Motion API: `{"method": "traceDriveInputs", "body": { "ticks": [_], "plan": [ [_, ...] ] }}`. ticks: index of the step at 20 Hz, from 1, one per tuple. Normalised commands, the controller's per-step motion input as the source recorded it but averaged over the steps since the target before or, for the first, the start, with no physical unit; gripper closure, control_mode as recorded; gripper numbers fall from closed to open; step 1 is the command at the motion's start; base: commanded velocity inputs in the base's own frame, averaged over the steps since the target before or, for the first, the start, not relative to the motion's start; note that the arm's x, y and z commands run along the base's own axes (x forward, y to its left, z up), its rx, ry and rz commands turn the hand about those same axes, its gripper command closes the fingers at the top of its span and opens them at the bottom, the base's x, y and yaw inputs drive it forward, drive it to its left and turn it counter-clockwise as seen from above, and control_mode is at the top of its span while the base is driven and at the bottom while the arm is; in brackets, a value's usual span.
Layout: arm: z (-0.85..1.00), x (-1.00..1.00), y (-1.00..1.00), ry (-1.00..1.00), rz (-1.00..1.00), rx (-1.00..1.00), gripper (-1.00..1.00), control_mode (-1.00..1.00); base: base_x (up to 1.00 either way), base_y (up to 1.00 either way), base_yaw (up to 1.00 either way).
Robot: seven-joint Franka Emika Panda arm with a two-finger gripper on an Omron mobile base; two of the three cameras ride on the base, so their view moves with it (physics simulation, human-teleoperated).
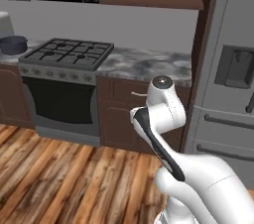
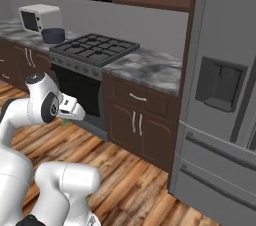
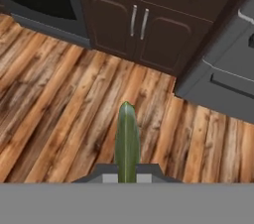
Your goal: Turn on the sink faucet. Then move the lemon wedge from the counter to the sink. Turn off the sink. Move the vegetable from the sink to the pot next to the stove. Finally move the pot to the rear left burner.
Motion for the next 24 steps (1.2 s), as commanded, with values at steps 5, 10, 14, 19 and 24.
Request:
{"method": "traceDriveInputs", "body": {
  "ticks": [5, 10, 14, 19, 24],
  "plan": [
    [0.00, 0.00, 0.00, 0.00, 0.00, 0.00, 1.00, 1.00, 0.92, 0.41, 0.23],
    [0.00, 0.00, 0.00, 0.00, 0.00, 0.00, 1.00, 1.00, 0.88, 0.01, 0.21],
    [0.00, 0.00, 0.00, 0.00, 0.00, 0.00, 1.00, 1.00, 0.55, 0.68, 0.14],
    [0.00, 0.00, 0.00, 0.00, 0.00, 0.00, 1.00, 1.00, 0.47, 1.00, 0.11],
    [0.00, 0.00, 0.00, 0.00, 0.00, 0.00, 1.00, 1.00, 0.54, 0.99, 0.09]
  ]
}}
